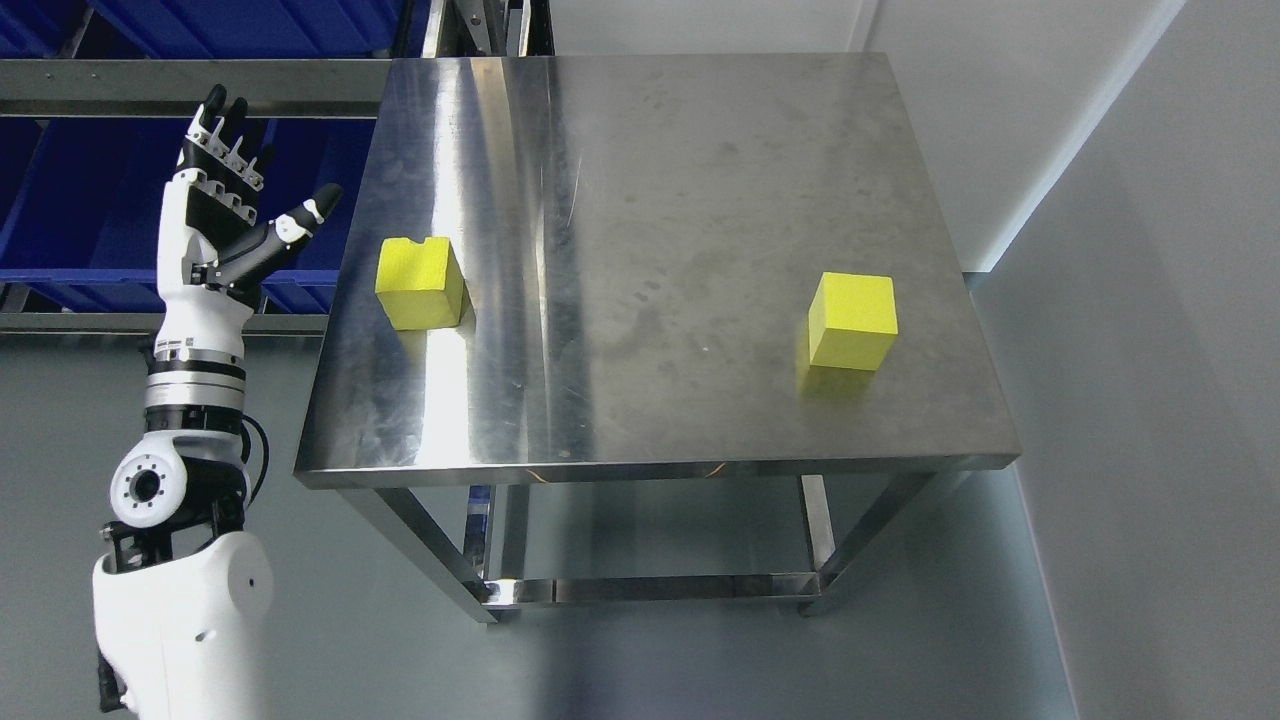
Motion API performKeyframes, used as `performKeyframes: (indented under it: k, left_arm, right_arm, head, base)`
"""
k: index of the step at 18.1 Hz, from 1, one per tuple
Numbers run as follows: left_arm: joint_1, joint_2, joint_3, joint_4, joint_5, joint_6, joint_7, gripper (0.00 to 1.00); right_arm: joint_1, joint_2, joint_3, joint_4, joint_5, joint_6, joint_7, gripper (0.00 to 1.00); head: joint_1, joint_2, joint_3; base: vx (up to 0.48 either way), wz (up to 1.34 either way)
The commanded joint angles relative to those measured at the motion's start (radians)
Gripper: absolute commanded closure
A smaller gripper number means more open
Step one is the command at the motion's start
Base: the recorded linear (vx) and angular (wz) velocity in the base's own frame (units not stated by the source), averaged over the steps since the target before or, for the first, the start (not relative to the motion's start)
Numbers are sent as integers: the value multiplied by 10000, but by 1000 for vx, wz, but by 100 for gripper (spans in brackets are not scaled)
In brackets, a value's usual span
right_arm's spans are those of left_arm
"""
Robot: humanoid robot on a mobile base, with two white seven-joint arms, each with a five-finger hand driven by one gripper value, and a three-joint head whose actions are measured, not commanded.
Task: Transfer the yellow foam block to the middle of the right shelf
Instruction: 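Lower the raised left hand toward the nearer yellow foam cube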
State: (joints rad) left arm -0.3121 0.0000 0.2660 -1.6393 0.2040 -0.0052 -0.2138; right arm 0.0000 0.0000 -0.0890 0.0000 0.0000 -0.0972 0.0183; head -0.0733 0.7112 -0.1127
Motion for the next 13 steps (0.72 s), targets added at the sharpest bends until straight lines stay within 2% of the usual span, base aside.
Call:
performKeyframes:
  k: [1, 5, 10, 13]
  left_arm:
    - [-24, 199, 69, -266, 0, 5, -9, 0]
    - [22, 918, 55, -266, 0, -40, -146, 0]
    - [955, 2283, 178, -281, 0, -775, -2168, 0]
    - [1294, 3355, 163, -144, -16, -792, -2555, 0]
  right_arm:
    - [-15, -175, 0, -174, 0, 6, 1, 0]
    - [-15, -175, 0, -174, 0, 6, 1, 0]
    - [-31, -175, 0, -174, 0, 6, 1, 0]
    - [-31, -175, 0, -174, 0, 6, 1, 0]
  head:
    - [0, 0, 0]
    - [0, 0, 0]
    - [0, 0, 0]
    - [0, 0, 0]
  base:
    - [0, 0]
    - [0, 0]
    - [0, 0]
    - [0, 0]
